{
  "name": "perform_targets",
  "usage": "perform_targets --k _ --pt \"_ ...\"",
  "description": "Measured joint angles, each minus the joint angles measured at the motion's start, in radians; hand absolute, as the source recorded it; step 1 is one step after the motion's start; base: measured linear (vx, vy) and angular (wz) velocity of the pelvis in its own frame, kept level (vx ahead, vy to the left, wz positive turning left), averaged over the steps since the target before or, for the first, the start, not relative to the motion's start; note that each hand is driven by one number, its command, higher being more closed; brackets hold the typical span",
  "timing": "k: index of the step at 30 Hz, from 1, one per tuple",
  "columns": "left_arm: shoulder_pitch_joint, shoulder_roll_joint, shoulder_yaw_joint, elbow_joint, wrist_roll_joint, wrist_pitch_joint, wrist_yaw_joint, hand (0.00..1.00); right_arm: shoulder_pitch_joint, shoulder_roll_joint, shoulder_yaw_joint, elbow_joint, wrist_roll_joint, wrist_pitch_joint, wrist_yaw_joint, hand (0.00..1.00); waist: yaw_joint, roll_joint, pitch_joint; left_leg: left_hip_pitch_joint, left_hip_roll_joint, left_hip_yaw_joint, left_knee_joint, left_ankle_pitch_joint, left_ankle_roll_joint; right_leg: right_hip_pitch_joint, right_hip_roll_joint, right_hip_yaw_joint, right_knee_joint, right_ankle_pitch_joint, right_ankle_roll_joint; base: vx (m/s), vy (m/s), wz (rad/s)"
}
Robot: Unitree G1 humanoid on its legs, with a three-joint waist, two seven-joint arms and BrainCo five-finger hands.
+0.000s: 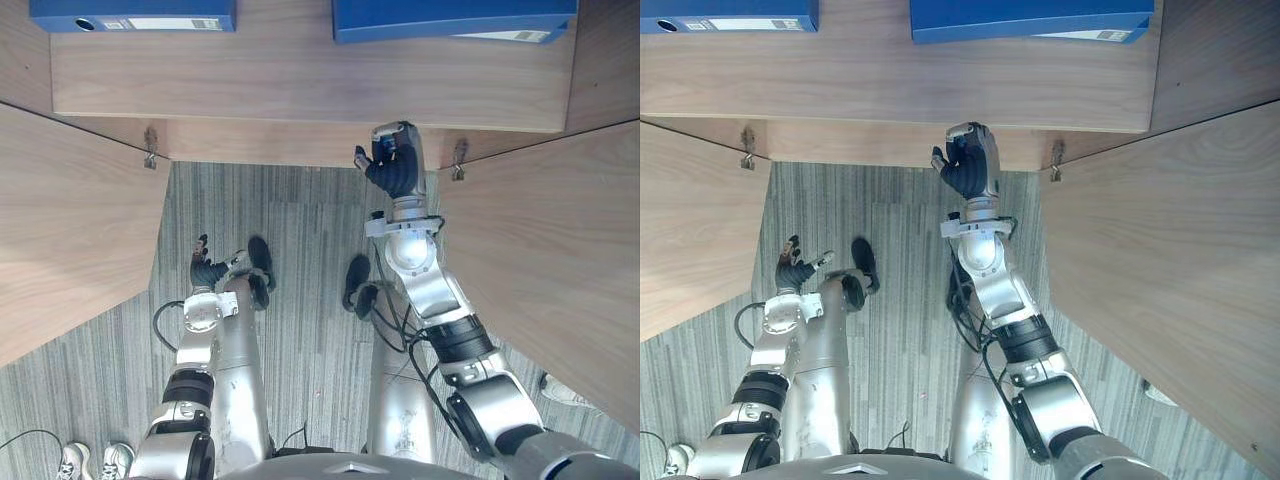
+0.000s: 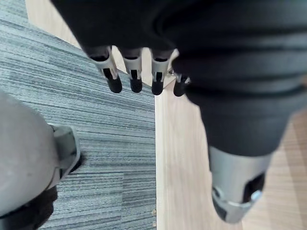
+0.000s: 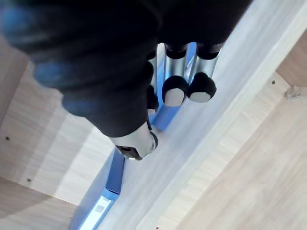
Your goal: Walk over to the cabinet, pick up the folder, carry it to the office cabinet, place the folder inside the office cabinet, then close the office cabinet door
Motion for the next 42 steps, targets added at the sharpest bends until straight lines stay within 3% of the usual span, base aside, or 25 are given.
perform_targets --k 5,10,16,24,28,34,39,42 --pt "-0.003 0.004 -0.007 -0.004 -0.004 -0.002 0.000 0.00 -0.150 -0.074 -0.005 0.128 0.097 0.001 0.001 1.00 0.002 -0.006 0.020 -0.070 -0.002 -0.013 0.036 -0.007 -0.004 -0.070 -0.009 -0.002 0.053 -0.017 0.003 -0.03 -0.038 0.05" --pt "-0.016 0.039 -0.008 -0.005 -0.014 -0.034 0.000 0.00 -0.257 -0.129 0.016 0.205 0.186 -0.014 -0.007 1.00 -0.007 -0.010 0.025 -0.126 -0.002 -0.019 0.053 0.003 0.003 -0.122 -0.014 -0.007 0.072 -0.020 0.000 0.00 -0.005 0.01" --pt "-0.027 0.065 -0.015 -0.001 -0.015 -0.040 0.000 0.00 -0.299 -0.167 0.052 0.230 0.205 -0.035 -0.007 1.00 -0.015 -0.013 0.027 -0.150 -0.004 -0.020 0.054 0.003 0.001 -0.147 -0.026 -0.015 0.079 -0.019 0.007 -0.01 0.000 0.00" --pt "-0.029 0.080 -0.016 -0.001 -0.034 -0.047 0.000 0.00 -0.377 -0.221 0.075 0.240 0.228 -0.021 0.000 1.00 -0.015 -0.014 0.032 -0.154 -0.011 -0.004 -0.076 0.084 -0.004 -0.167 -0.054 -0.065 -0.001 0.021 0.008 -0.05 -0.008 0.06" --pt "-0.029 0.078 -0.016 -0.007 -0.035 -0.046 0.000 0.00 -0.388 -0.221 0.062 0.218 0.243 0.002 -0.004 1.00 -0.012 -0.015 0.034 -0.151 -0.010 -0.003 -0.098 0.105 -0.004 -0.167 -0.056 -0.074 -0.009 0.031 0.004 -0.04 -0.007 0.05" --pt "-0.032 0.064 -0.015 -0.045 -0.034 -0.042 0.000 0.00 -0.347 -0.175 -0.071 0.012 0.232 0.010 -0.057 1.00 -0.006 -0.016 0.066 -0.139 -0.009 -0.003 -0.091 0.111 0.003 -0.146 -0.055 -0.076 -0.012 0.041 0.004 -0.01 -0.005 0.02" --pt "-0.033 0.055 -0.014 -0.048 -0.032 -0.030 0.002 0.00 -0.253 -0.105 -0.092 -0.050 0.222 0.010 -0.073 1.00 -0.007 -0.016 0.066 -0.129 -0.003 -0.004 -0.072 0.088 0.009 -0.125 -0.051 -0.078 -0.015 0.037 -0.002 0.02 -0.003 -0.03" --pt "-0.035 0.042 -0.011 -0.052 -0.031 -0.030 0.002 0.00 -0.252 -0.105 -0.093 -0.050 0.221 0.010 -0.073 1.00 -0.006 -0.016 0.066 -0.125 -0.001 0.001 -0.072 0.082 0.008 -0.124 -0.050 -0.075 -0.017 0.035 -0.002 0.00 -0.002 -0.03"
